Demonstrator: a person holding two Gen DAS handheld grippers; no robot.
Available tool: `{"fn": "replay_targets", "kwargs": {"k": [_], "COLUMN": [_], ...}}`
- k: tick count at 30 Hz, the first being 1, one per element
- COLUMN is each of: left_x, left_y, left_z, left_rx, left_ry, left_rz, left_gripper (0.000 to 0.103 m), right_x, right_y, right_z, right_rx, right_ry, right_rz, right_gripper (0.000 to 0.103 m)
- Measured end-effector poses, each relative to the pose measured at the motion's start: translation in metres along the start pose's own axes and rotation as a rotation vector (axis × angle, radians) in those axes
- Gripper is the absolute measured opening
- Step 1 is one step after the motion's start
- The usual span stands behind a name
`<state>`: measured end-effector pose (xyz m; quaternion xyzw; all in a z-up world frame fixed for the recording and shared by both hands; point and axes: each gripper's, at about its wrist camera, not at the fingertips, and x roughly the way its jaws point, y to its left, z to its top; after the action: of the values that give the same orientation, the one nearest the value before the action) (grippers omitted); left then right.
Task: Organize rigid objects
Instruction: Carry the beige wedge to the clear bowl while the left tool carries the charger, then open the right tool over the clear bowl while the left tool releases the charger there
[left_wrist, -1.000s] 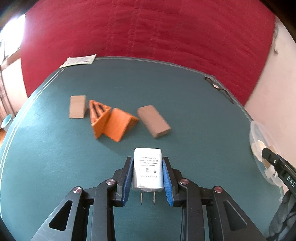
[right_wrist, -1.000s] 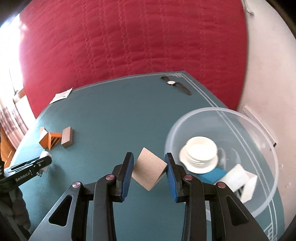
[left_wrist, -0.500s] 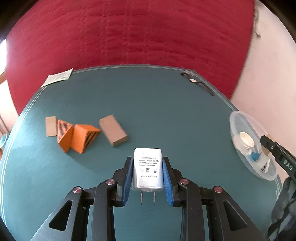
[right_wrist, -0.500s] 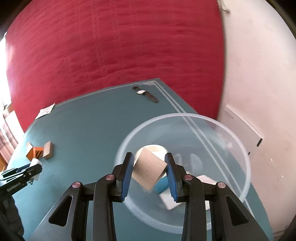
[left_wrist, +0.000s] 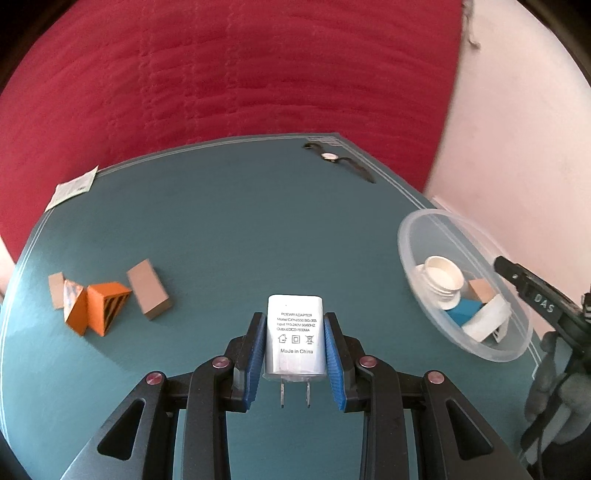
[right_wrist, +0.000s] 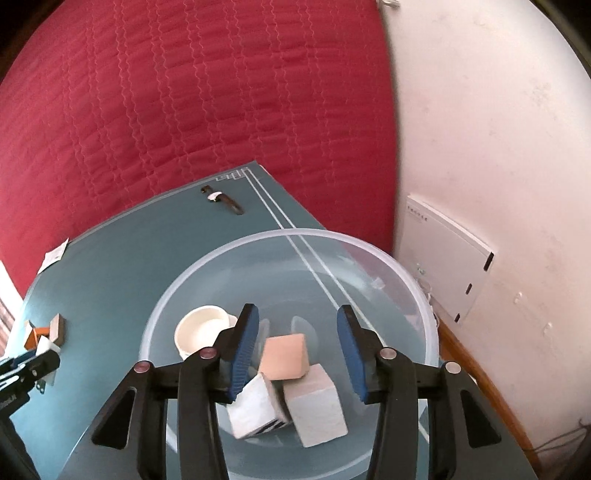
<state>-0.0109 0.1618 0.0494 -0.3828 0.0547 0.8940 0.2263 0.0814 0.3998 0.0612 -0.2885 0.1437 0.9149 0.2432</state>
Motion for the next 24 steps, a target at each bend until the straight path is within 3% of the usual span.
{"fn": "replay_targets", "kwargs": {"k": [13, 24], "left_x": [0.007, 0.022], "left_y": [-0.065, -0.107], "left_z": [0.019, 0.035], "left_rx": [0.111, 0.155], "left_ry": [-0.016, -0.005], "left_rz": [-0.098, -0.24], "left_gripper": [0.032, 0.032], "right_x": [-0.002, -0.001], "right_y": [-0.009, -0.024], "right_z": [-0.008, -0.004], "right_rx": [0.028, 0.064], "right_ry": [-0.017, -0.036], "right_rz": [-0.02, -0.032], "right_gripper": [0.046, 0.046]}}
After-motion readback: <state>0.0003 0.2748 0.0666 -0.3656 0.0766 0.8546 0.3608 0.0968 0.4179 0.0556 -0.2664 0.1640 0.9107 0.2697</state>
